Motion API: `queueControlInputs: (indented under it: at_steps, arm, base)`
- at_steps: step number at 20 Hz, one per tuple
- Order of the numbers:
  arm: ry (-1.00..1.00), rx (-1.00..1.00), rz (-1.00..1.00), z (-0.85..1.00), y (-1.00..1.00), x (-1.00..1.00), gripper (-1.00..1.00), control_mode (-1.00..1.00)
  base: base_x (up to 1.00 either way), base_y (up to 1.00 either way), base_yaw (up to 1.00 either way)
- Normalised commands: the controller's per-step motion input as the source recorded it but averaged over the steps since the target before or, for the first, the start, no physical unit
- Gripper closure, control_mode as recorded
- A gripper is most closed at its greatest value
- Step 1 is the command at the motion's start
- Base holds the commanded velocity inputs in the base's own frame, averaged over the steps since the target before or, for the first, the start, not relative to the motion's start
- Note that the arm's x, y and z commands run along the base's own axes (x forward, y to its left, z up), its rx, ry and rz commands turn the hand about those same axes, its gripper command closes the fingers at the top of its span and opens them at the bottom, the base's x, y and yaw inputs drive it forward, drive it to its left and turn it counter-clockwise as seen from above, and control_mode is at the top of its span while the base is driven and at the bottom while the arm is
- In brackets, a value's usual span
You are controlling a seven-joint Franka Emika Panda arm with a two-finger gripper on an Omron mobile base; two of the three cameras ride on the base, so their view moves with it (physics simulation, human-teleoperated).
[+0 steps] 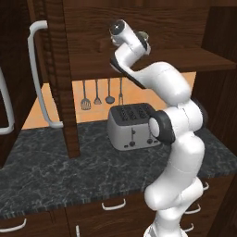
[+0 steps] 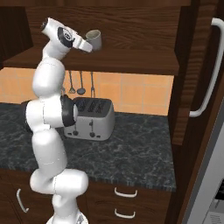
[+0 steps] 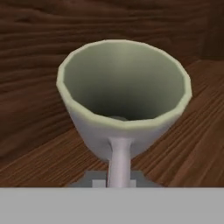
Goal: Gather all objects into one cabinet and sort the glasses and bowls to opposite sides.
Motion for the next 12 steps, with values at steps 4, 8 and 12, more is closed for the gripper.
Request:
queueControlInputs:
  at_steps: [4, 8, 12]
  arm:
    - [-0.39, -0.11, 0.07, 0.16, 0.04, -0.48, 1.0, -1.0]
    - [-0.05, 0.0, 0.11, 0.07, 0.0, -0.69, 1.0, -1.0]
    - [0.0, 0.0, 0.15, 0.03, 0.0, -0.86, 1.0, -1.0]
  base:
    - [0.0, 0.0, 0.0]
    - [0.0, 0.0, 0.0]
    - [0.0, 0.0, 0.0]
